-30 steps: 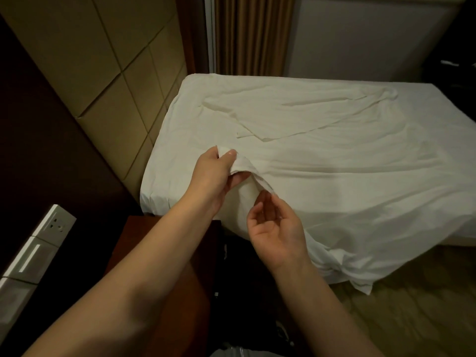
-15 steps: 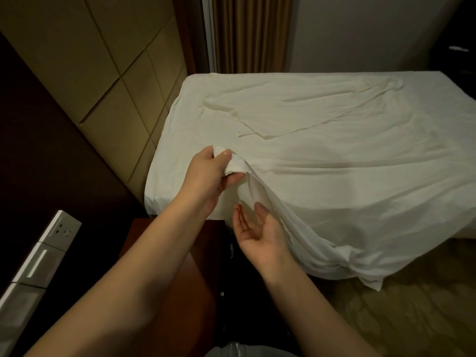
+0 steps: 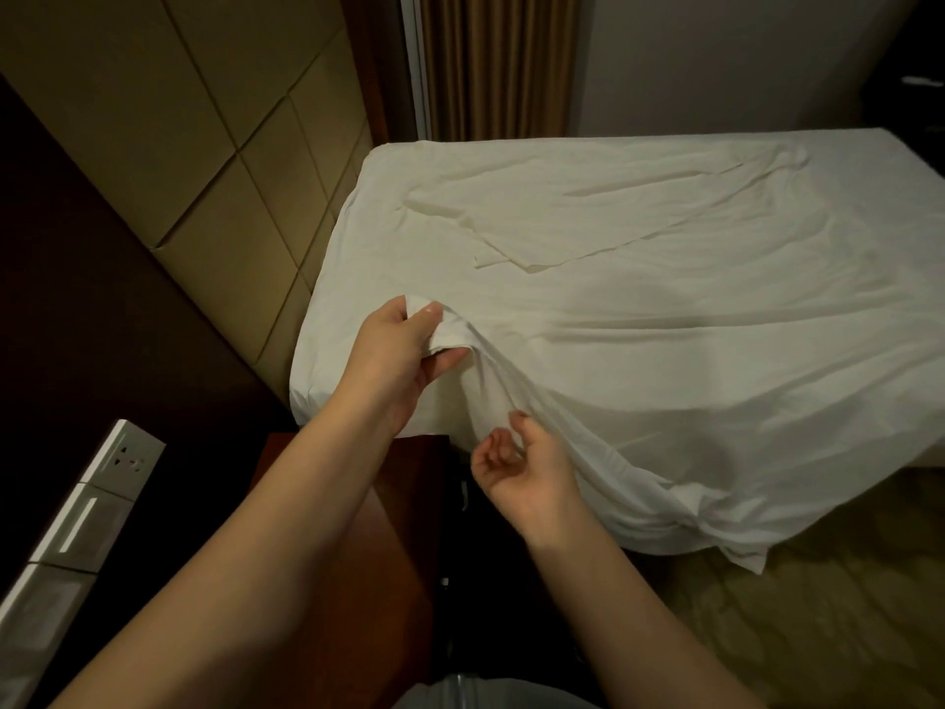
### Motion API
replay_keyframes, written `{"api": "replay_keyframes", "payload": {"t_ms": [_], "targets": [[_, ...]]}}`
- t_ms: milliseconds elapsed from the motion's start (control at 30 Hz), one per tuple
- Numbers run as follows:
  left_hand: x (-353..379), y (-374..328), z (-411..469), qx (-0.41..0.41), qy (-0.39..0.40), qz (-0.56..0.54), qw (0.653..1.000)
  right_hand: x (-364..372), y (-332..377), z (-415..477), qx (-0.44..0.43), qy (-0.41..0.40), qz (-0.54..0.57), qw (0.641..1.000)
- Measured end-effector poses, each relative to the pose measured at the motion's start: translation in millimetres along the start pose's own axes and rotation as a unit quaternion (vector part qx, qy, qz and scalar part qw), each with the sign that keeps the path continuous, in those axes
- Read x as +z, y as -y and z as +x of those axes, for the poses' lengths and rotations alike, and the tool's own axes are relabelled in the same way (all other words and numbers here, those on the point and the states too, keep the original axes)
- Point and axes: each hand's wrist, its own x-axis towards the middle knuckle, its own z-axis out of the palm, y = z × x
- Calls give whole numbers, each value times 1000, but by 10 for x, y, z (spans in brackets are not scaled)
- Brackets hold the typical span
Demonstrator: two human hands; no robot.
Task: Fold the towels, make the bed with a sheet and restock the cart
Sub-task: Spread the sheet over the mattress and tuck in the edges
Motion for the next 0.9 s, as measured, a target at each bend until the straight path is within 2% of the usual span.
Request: {"api": "replay_keyframes", "payload": {"t_ms": [133, 433, 533, 767, 900], "targets": [[18, -2, -3, 0, -2, 6, 1000, -71, -117, -12, 34, 30, 34, 998], [31, -11, -6, -1, -6, 8, 1000, -85, 130, 91, -25, 76, 104, 991], [39, -25, 3, -2, -6, 3, 1000, -105, 180, 145, -32, 54, 104, 993], [39, -13, 41, -5, -12, 1, 1000, -263, 236, 326, -65, -30, 15, 997], [50, -10, 67, -5, -8, -1, 1000, -310, 276, 415, -76, -51, 16, 996]]}}
